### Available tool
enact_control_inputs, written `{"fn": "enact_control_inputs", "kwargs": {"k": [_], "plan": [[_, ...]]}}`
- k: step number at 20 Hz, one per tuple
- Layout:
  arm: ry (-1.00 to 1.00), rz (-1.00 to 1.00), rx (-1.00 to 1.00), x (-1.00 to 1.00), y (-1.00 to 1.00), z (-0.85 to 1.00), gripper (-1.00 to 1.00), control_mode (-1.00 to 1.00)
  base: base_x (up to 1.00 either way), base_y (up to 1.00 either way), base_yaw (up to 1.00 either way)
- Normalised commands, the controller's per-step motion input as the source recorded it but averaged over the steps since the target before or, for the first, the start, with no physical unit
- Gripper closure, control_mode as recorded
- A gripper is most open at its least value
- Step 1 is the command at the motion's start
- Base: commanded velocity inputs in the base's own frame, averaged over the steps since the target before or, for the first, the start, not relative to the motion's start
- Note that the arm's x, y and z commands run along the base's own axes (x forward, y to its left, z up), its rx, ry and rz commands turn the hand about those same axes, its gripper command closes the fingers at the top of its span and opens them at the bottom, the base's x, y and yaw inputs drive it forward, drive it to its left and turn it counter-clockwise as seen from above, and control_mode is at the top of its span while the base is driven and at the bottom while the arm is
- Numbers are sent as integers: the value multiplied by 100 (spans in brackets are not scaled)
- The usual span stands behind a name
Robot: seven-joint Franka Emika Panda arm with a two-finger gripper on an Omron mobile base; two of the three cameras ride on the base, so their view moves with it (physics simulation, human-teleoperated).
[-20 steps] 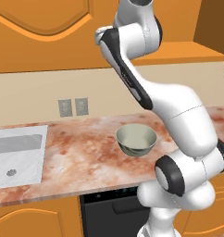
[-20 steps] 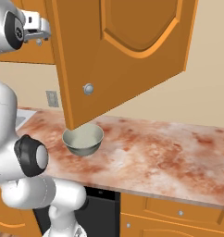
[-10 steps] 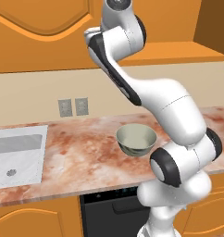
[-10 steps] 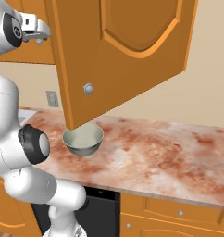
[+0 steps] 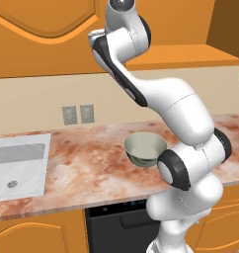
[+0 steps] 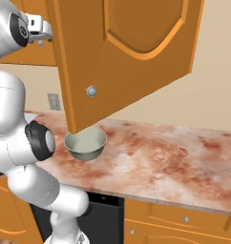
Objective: Open the cabinet and setup a tea strainer by placing it in the bowl upright.
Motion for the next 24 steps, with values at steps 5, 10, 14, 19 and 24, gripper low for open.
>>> {"fn": "enact_control_inputs", "kwargs": {"k": [5,10,14,19,24], "plan": [[0,0,0,7,0,-18,-100,-100,0,0,0],[2,0,0,0,0,-25,-100,-100,0,0,0],[0,0,0,0,-1,-16,-100,-100,0,0,0],[0,0,0,0,0,0,-100,-100,0,0,0],[0,0,0,2,0,0,-100,-100,0,0,0]]}}
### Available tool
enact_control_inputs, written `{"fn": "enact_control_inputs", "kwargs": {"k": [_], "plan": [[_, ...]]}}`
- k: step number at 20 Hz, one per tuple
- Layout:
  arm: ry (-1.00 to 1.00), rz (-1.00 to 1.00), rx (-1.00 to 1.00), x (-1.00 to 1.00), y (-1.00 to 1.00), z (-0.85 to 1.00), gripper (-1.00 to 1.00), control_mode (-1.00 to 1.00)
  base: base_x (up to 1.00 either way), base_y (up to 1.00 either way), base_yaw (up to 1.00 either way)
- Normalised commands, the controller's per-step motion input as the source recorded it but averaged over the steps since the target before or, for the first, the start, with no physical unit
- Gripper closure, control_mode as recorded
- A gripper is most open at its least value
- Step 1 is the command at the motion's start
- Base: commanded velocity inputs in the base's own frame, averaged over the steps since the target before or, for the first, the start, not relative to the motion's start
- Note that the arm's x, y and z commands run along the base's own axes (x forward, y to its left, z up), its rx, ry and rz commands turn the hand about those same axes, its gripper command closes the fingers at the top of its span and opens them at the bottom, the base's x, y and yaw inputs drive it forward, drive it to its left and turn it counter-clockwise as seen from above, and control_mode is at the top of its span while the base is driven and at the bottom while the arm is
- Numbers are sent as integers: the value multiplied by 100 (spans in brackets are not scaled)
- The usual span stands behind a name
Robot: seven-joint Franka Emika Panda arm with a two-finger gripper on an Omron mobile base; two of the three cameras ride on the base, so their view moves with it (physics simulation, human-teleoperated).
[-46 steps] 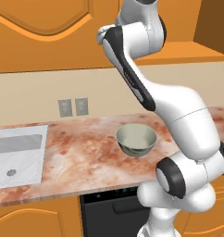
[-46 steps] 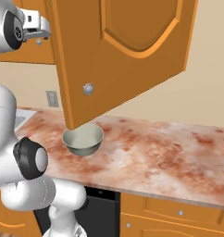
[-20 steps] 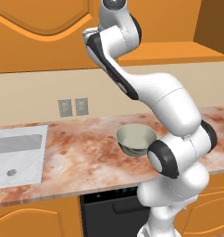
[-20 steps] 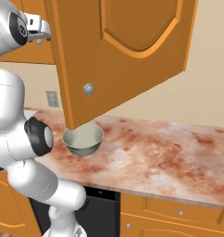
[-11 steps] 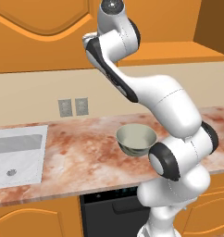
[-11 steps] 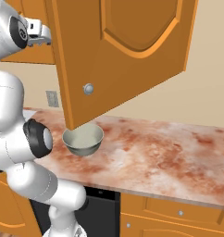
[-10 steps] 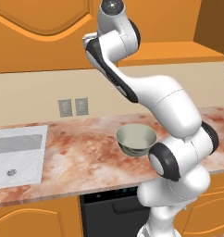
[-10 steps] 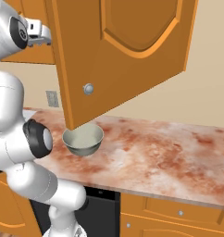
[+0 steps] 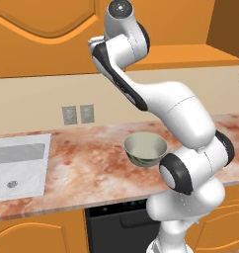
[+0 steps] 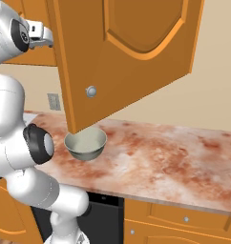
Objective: Open the cabinet and setup a tea strainer by placing it in the bowl upright.
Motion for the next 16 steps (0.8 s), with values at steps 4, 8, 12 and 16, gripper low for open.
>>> {"fn": "enact_control_inputs", "kwargs": {"k": [4,8,12,16], "plan": [[0,1,0,13,0,1,-100,-100,0,0,0],[0,0,-1,12,0,12,-100,-100,0,0,0],[0,0,-1,8,0,10,-100,-100,0,0,0],[0,0,-1,1,0,12,-100,-100,0,0,0]]}}
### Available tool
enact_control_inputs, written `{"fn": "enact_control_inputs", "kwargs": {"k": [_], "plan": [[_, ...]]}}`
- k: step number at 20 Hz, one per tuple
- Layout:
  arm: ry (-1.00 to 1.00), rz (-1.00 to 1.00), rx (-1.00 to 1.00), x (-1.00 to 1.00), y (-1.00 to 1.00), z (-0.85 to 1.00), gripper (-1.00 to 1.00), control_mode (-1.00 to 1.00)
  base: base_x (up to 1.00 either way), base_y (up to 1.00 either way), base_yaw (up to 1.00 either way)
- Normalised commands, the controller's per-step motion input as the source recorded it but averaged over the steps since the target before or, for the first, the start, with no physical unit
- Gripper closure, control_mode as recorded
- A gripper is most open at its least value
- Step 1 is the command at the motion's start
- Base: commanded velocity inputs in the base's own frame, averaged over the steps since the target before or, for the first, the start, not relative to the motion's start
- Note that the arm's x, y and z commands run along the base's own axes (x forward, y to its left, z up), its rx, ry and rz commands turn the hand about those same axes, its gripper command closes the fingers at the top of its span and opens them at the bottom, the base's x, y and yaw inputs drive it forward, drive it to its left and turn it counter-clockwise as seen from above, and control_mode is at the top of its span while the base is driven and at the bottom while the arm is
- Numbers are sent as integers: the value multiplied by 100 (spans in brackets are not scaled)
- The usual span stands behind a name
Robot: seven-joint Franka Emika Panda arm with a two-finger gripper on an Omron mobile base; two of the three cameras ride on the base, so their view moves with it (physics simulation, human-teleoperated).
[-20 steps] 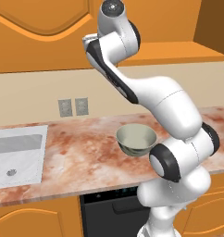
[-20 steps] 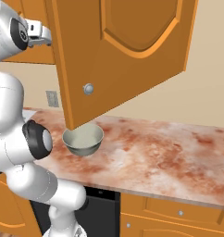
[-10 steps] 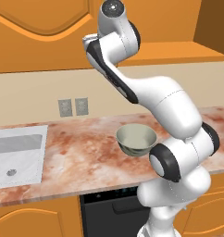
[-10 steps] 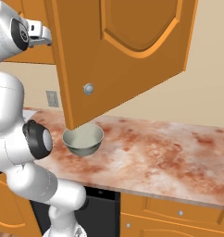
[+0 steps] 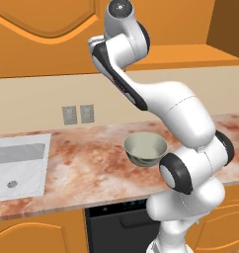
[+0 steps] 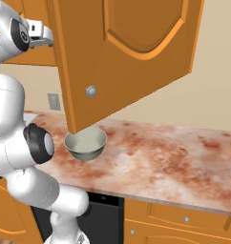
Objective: Open the cabinet and setup a tea strainer by placing it in the bowl upright.
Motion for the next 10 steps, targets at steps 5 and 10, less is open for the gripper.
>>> {"fn": "enact_control_inputs", "kwargs": {"k": [5,10], "plan": [[0,0,0,3,-1,19,-100,-100,0,0,0],[0,0,0,0,0,2,-100,-100,0,0,0]]}}
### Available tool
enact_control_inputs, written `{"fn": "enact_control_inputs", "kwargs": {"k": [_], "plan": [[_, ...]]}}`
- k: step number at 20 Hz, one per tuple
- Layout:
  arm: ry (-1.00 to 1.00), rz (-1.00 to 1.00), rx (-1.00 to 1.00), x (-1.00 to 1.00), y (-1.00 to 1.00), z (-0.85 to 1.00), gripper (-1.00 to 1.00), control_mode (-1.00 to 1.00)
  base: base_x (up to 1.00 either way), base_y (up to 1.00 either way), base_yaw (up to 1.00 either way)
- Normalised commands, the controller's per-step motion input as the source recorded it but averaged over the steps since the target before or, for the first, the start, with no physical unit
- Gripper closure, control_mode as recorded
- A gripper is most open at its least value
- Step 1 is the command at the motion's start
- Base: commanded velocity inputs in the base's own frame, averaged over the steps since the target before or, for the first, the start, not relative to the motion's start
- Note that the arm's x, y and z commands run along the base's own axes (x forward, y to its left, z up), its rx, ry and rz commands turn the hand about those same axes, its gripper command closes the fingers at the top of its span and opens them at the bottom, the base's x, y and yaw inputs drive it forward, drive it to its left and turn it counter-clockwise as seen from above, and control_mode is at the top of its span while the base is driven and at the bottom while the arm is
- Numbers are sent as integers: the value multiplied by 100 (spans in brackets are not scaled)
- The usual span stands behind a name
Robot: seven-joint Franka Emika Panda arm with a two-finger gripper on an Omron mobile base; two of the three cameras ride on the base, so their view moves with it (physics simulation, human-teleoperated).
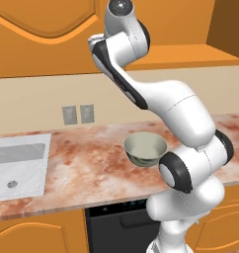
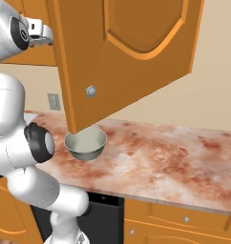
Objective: Open the cabinet and setup a tea strainer by placing it in the bowl upright.
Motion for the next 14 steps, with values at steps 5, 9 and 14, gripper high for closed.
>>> {"fn": "enact_control_inputs", "kwargs": {"k": [5,9,14], "plan": [[0,0,0,0,0,0,100,-100,0,0,0],[0,0,0,0,0,0,100,-100,0,0,0],[0,0,0,0,0,0,100,-100,0,0,0]]}}
